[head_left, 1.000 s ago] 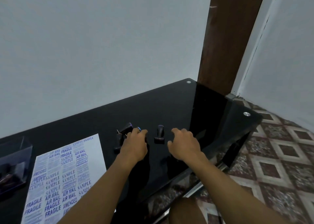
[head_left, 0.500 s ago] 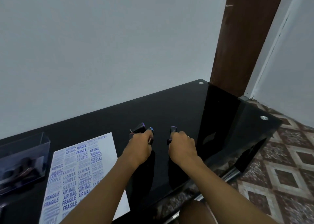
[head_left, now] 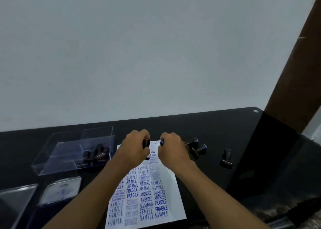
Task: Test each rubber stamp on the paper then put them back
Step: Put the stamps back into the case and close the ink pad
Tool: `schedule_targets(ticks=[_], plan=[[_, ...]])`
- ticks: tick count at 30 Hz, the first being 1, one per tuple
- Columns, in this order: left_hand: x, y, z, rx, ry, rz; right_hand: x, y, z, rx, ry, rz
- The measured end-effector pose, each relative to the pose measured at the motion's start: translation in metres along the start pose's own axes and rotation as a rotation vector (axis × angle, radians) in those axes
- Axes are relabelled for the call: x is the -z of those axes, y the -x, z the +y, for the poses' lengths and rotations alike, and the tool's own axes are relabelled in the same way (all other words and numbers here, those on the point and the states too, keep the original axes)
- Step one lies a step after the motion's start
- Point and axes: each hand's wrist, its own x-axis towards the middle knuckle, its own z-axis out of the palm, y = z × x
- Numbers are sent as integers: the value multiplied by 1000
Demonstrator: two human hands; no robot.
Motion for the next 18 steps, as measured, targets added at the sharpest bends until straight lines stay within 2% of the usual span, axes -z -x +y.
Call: schedule_targets(ticks=[11, 18], plan=[[89, -3, -121, 120, -22, 258, -54, -57, -122, 219, -142, -1], [111, -27, -184, 150, -106, 386, -88, -112, -161, 319, -126, 14]])
